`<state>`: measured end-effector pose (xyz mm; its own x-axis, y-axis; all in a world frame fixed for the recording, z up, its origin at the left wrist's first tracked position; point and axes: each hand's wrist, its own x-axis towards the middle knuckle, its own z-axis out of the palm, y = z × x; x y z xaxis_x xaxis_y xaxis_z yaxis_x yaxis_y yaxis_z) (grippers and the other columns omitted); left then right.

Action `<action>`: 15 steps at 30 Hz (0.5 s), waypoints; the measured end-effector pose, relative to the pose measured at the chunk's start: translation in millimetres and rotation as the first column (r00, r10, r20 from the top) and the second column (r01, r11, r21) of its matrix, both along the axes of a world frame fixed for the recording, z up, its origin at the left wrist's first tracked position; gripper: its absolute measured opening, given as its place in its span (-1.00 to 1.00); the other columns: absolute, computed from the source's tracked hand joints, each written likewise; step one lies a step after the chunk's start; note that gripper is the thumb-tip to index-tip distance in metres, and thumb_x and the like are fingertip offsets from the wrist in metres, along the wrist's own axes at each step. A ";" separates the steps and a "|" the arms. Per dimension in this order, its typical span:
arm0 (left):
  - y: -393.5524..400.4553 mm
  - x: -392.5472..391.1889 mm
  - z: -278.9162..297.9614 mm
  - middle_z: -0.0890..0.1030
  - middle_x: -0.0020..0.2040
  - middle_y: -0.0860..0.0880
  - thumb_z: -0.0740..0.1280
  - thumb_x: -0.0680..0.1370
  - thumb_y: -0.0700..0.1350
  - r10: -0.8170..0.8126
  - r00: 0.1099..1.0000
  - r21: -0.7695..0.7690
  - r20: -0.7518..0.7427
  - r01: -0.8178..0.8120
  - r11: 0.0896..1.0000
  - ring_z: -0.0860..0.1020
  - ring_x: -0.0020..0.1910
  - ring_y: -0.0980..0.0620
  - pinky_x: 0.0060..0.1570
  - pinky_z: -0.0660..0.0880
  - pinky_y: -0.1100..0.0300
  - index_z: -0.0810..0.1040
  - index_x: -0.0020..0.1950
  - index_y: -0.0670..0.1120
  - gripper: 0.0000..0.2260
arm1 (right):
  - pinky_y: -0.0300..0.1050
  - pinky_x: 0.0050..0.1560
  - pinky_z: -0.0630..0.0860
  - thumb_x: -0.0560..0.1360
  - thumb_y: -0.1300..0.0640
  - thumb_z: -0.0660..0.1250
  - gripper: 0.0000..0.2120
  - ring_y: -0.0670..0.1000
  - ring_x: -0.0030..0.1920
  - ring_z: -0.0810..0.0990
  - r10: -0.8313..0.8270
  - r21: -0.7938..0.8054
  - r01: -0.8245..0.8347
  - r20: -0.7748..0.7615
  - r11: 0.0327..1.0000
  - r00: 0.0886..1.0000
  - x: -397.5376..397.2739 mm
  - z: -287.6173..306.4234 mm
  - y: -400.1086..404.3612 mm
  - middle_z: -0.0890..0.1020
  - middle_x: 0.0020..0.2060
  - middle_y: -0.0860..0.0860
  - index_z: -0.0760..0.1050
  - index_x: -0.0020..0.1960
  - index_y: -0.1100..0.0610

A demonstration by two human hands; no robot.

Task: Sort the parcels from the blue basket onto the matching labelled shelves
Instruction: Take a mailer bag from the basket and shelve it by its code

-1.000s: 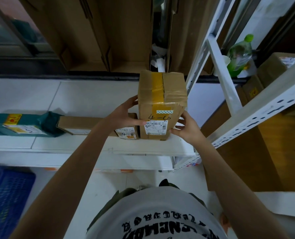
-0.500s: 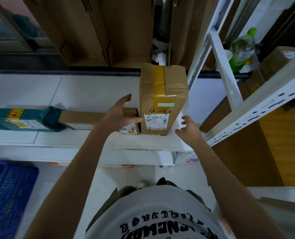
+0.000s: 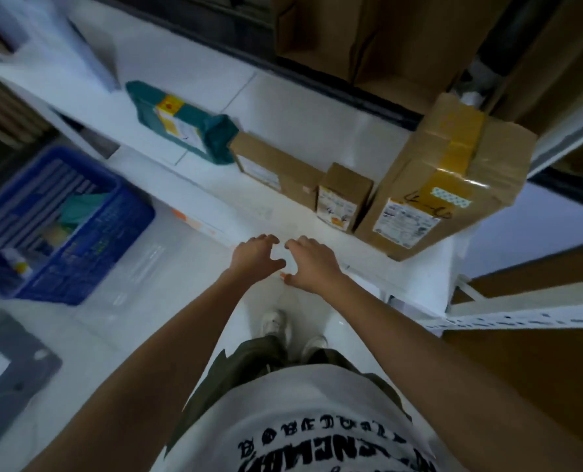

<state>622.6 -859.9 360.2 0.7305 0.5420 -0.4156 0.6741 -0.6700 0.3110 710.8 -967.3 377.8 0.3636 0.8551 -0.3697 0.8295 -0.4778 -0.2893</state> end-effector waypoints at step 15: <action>67.6 -216.6 -19.9 0.50 0.25 -0.08 0.29 0.52 0.11 0.218 0.894 0.164 -0.391 -0.166 0.972 0.47 0.23 -0.08 0.16 0.36 0.10 0.40 0.34 -0.09 -0.53 | -0.01 0.19 0.34 0.42 -0.08 0.37 -0.40 0.15 0.26 0.35 0.597 -0.131 -0.582 0.171 0.802 0.784 -132.8 2.9 139.2 0.34 0.30 0.15 0.28 0.34 0.16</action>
